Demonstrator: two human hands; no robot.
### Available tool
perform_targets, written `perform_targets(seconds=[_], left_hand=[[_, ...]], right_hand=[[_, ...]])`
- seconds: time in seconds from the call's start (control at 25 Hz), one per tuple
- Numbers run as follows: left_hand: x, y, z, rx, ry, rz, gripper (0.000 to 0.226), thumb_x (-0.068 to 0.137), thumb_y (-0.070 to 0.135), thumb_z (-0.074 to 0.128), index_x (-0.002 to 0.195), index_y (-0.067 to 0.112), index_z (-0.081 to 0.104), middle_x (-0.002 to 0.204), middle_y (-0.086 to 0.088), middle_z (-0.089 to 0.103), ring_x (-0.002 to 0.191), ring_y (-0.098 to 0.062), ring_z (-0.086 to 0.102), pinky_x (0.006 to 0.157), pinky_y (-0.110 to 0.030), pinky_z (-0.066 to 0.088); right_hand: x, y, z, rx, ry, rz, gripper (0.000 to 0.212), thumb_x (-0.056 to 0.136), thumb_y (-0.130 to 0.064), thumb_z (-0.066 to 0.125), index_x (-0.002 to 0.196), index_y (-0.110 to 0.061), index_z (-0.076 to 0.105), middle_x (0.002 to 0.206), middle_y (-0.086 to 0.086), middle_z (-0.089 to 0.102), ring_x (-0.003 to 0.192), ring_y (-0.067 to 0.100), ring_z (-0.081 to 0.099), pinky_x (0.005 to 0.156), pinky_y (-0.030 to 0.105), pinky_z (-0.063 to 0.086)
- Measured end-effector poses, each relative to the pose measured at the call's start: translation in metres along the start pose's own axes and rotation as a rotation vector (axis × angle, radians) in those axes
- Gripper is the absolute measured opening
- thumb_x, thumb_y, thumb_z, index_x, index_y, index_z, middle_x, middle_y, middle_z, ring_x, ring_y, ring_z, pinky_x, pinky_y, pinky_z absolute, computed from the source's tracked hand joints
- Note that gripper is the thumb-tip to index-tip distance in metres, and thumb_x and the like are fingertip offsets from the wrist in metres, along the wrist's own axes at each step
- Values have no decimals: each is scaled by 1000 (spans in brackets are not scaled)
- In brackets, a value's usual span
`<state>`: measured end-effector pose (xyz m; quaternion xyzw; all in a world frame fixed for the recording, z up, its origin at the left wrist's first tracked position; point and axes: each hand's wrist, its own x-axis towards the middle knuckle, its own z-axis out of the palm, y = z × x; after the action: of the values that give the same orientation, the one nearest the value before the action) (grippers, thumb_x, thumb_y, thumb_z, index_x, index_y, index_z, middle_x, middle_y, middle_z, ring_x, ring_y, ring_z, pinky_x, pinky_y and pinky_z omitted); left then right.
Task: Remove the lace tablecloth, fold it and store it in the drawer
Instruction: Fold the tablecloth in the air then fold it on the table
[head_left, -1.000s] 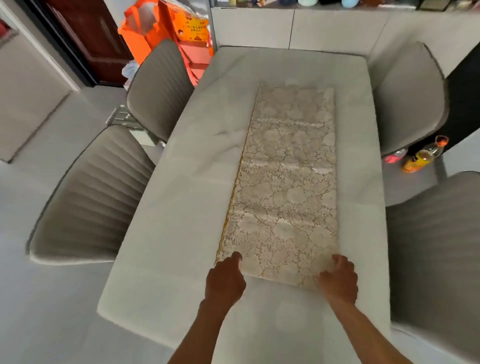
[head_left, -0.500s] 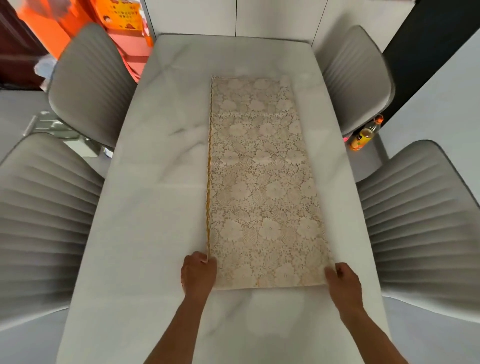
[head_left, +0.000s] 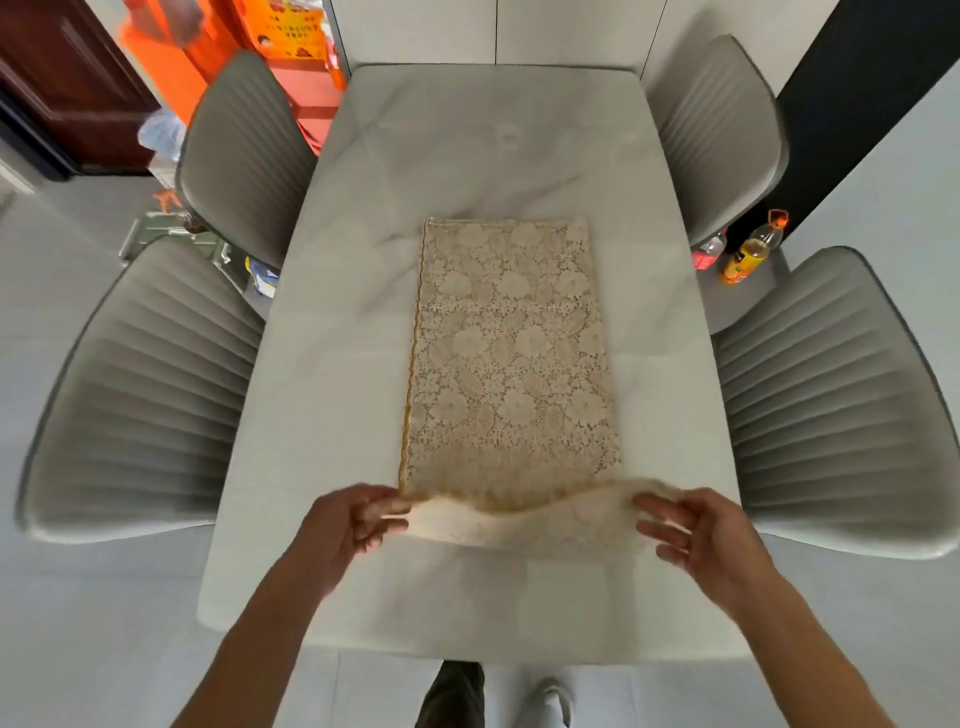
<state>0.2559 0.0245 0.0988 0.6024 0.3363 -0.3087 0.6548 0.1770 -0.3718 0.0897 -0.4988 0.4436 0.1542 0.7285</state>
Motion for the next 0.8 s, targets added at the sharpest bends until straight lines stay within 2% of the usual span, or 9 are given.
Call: perform_targets(seconds=[0.12,0.2,0.24,0.32,0.44,0.52,0.6,0.72,0.8], left_hand=[[50,42,8,30,-61,-52,27,85,13,42,84,5,67,86,-16,75,59,-23,64,45,-23,35],[86,45,14,296,-38,-51,14,83,11,55,77,8,67,75,-9,66,56,-17,50,49,-25,32],[100,39,17,449,-11,-37,10,82,13,64,72,10,66,71,-5,62,58,-16,48,52,-25,32],[119,22,21,628,86,52,16,78,18,76,72,12,63,74,0,64,68,-14,56,57,-24,37],[132,0,16,750,207,235,11,85,30,68,90,20,67,87,1,68,82,-20,64,71,-32,49],[135,-8,14,759,229,325,12,89,34,62,90,23,64,86,2,68,82,-22,65,75,-39,54],[138,-10,14,750,264,377,16,92,36,58,91,21,63,83,2,68,81,-24,65,71,-38,52],[140,-14,16,775,317,438,20,95,36,54,97,17,60,87,-1,67,85,-28,64,69,-35,44],[134,-15,22,745,424,494,20,95,32,56,104,14,55,100,-7,64,96,-33,60,77,-40,45]], right_hand=[[46,-35,27,-59,85,19,25,88,-17,40,94,-11,64,85,7,79,58,23,67,61,32,46],[83,-41,41,-341,191,9,15,85,-16,53,90,-9,65,75,6,72,54,19,54,58,29,44],[97,-38,45,-508,232,-6,9,83,-16,61,87,-11,66,75,5,68,57,18,52,58,28,42],[118,-26,51,-733,283,-65,7,79,-16,69,84,-11,67,82,4,67,70,19,59,65,30,43],[136,-8,49,-838,364,-235,21,85,-26,67,96,-8,70,94,7,70,89,27,65,80,37,49],[137,-1,49,-807,436,-360,22,87,-36,68,89,-13,68,89,4,69,89,28,66,78,35,47],[139,0,56,-802,539,-442,23,89,-42,65,82,-19,67,82,1,67,85,27,65,74,31,41],[135,-4,64,-863,519,-379,37,91,-50,57,96,-15,68,95,5,71,88,25,61,77,33,39],[121,0,68,-994,544,-349,42,90,-49,57,113,-15,60,112,9,67,102,31,60,85,41,43]])
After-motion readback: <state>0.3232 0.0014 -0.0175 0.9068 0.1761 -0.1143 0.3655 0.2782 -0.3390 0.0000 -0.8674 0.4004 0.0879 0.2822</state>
